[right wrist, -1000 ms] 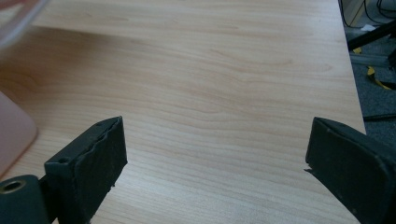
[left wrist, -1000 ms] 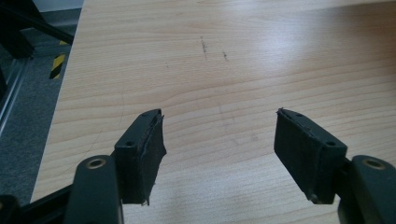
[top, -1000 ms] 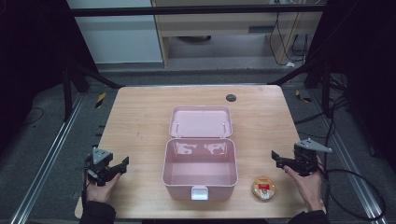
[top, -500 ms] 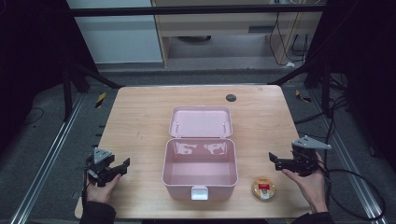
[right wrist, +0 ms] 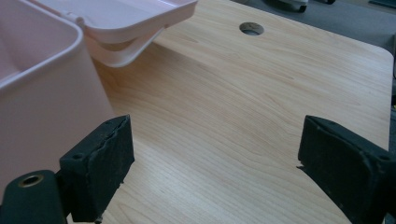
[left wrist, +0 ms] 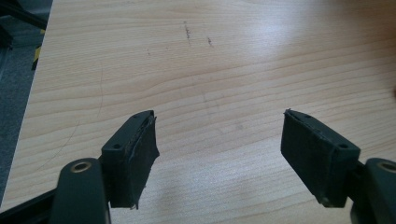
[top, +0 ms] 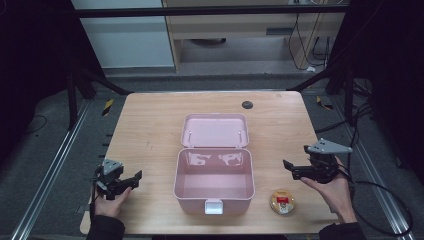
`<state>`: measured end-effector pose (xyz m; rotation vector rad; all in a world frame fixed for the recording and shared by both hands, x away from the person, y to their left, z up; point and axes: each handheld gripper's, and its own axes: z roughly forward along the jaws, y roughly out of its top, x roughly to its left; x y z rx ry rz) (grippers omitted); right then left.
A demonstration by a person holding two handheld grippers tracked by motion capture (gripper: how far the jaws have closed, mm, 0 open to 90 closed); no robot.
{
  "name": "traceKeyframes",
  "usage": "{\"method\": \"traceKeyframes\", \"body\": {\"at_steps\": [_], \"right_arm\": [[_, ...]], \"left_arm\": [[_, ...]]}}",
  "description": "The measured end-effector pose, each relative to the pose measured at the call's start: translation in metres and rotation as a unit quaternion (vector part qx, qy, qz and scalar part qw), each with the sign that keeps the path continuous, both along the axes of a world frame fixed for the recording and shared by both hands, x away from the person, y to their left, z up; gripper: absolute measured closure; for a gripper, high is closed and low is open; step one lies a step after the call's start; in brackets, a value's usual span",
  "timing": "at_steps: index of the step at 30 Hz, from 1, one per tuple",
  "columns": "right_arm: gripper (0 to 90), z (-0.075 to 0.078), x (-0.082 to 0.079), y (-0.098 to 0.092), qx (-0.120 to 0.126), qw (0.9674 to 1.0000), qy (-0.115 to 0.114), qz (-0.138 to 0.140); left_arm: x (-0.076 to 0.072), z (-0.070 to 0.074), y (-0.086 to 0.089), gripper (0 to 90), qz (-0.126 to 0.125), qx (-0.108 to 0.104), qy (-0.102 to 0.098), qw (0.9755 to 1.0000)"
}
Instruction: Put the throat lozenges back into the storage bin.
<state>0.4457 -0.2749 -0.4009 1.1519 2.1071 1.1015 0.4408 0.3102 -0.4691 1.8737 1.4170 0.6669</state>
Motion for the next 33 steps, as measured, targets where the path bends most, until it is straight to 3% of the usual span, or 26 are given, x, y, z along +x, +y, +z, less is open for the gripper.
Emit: {"method": "traceKeyframes", "body": {"at_steps": [9,19,25,30,33], "right_arm": [[10.6,0.012,0.002,0.012,-0.035,0.998,0.02,0.048],[7.7,0.021,0.001,0.022,-0.077,0.9913,0.047,0.096],[6.8,0.023,-0.001,0.028,-0.103,0.9848,0.063,0.125],[6.7,0.02,-0.004,0.033,-0.127,0.9763,0.078,0.157],[6.1,0.015,-0.006,0.037,-0.142,0.9688,0.094,0.18]], "left_arm": [[0.001,0.0,-0.001,25.7,-0.005,0.0,0.0,1.0],[0.001,-0.001,-0.002,25.7,-0.011,-0.002,-0.001,0.9999],[0.001,0.0,-0.003,25.7,-0.017,0.0,-0.002,0.9999],[0.001,0.0,-0.004,25.6,-0.017,0.0,-0.002,0.9999],[0.0,0.001,-0.005,25.5,-0.018,0.001,-0.003,0.9998]]}}
